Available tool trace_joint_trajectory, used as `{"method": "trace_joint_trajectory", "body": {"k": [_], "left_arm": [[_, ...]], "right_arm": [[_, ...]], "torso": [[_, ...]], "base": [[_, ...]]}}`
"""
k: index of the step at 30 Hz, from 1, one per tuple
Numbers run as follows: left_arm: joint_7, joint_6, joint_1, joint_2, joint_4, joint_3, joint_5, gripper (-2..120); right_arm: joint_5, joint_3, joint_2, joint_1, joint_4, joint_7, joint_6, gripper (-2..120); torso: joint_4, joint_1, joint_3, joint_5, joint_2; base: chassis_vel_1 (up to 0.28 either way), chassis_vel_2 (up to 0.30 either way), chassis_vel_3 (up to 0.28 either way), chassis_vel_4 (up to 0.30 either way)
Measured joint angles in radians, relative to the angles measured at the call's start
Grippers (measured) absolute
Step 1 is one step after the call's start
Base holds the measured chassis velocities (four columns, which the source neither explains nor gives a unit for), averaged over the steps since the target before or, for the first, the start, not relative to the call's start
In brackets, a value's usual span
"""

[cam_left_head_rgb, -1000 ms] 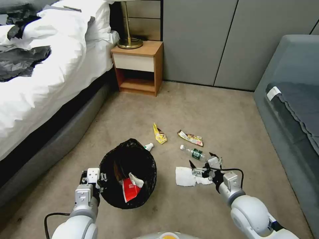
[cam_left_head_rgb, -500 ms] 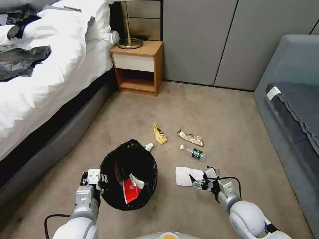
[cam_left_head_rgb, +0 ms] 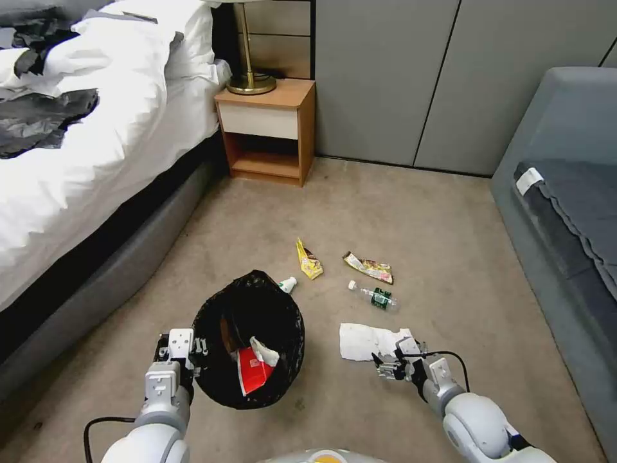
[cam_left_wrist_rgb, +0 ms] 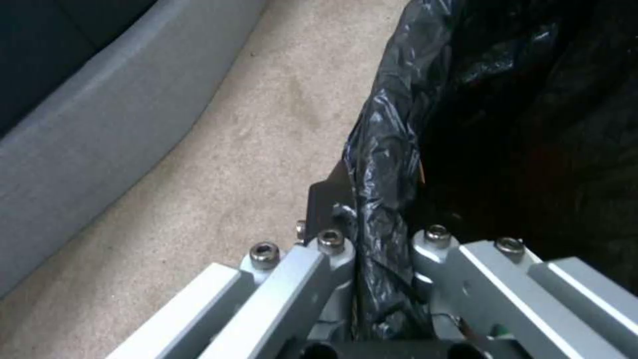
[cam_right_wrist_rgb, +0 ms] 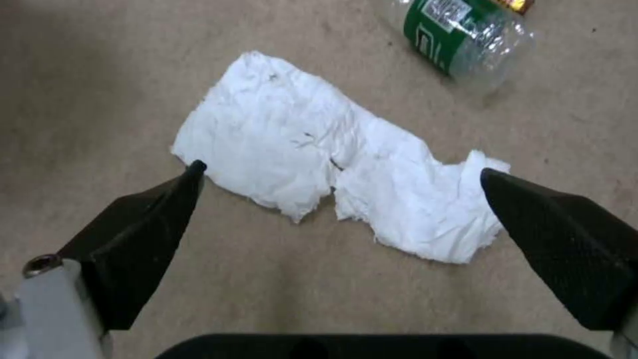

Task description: Pick up the trash bin, then pick up the garbage from the floor and place it into the trash bin.

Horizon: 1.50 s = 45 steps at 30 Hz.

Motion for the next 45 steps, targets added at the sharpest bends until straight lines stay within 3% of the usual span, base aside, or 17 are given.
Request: {"method": "trace_joint_trajectory", "body": {"k": [27, 37, 45], "left_arm": [[0.0, -0.003, 0.004, -0.008, 0.014, 0.001, 0.011, 3], [0.0, -0.004, 0.009, -0.007, 0.016, 0.0, 0.013, 3], [0.0, -0.004, 0.008, -0.007, 0.016, 0.002, 0.013, 3]], "right_arm": [[-0.03, -0.039, 0.184, 0.186, -0.329, -0.023, 0.112, 98], [-0.041, -0.031, 0.216, 0.221, -0.456, -0.034, 0.153, 86], [-0.047, -0.027, 0.225, 0.231, -0.502, -0.041, 0.192, 61]], "torso": [[0.0, 0.0, 0.0, -0.0001, 0.0], [0.0001, 0.0, 0.0, 0.0, 0.0], [0.0002, 0.0, 0.0, -0.0003, 0.0]], "base": [[0.0, 0.0, 0.0, 0.0], [0.0, 0.0, 0.0, 0.0], [0.0, 0.0, 0.0, 0.0]]}}
